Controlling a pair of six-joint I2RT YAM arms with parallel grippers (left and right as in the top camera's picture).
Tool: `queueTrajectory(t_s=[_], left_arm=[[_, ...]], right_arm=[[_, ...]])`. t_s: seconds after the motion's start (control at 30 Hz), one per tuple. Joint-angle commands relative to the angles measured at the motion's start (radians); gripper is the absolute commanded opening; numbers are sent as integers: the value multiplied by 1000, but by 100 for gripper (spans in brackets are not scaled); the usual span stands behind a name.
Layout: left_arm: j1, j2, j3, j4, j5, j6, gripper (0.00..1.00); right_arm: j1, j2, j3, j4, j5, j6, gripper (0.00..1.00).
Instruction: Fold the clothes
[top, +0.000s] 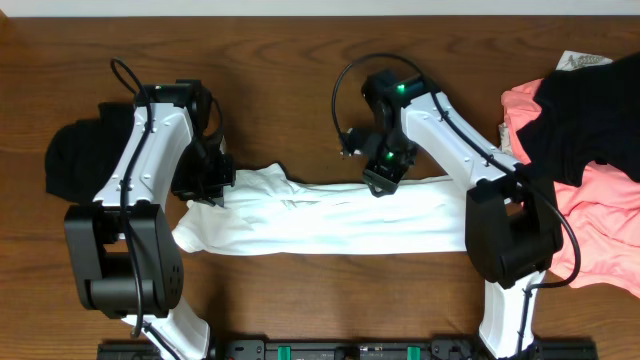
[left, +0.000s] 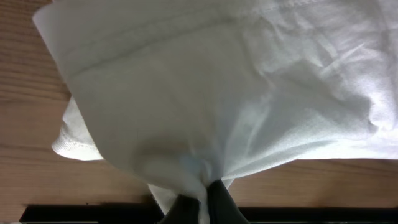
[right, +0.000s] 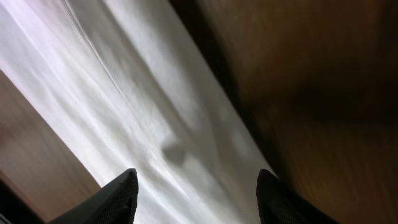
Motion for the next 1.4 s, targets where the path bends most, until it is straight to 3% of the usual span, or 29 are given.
queueTrajectory(t_s=[0.0, 0.13, 0.17, 0.27, 0.3, 0.73, 0.87, 1.1, 1.2, 1.23, 1.37], left_arm=[[3, -3, -5, -5, -12, -5, 6], [3, -3, -5, -2, -12, -5, 6], [3, -3, -5, -1, -12, -5, 6], [3, -3, -5, -1, -12, -5, 7], [3, -3, -5, 2, -12, -5, 6], [3, -3, -5, -51, -11, -5, 6], [2, -3, -5, -126, -7, -6, 6], [2, -3, -5, -122, -7, -13, 6], [2, -3, -5, -126, -7, -13, 15], [2, -3, -5, -127, -7, -13, 25], [2, -3, -5, -138, -6, -13, 36]], right_arm=[[14, -16, -53, 22, 4, -26, 59], [20, -16, -106, 67, 4, -25, 54], [21, -16, -112, 72, 4, -25, 50], [21, -16, -115, 82, 6, -13, 24], [20, -17, -115, 86, 5, -9, 22], [21, -17, -113, 14, 37, 25, 28], [21, -17, -113, -46, -35, 28, 35], [21, -17, -114, -116, -87, 57, 50], [21, -17, -118, -126, -87, 77, 54], [21, -17, -119, -126, -87, 85, 54], [21, -17, -129, -125, -87, 89, 56]])
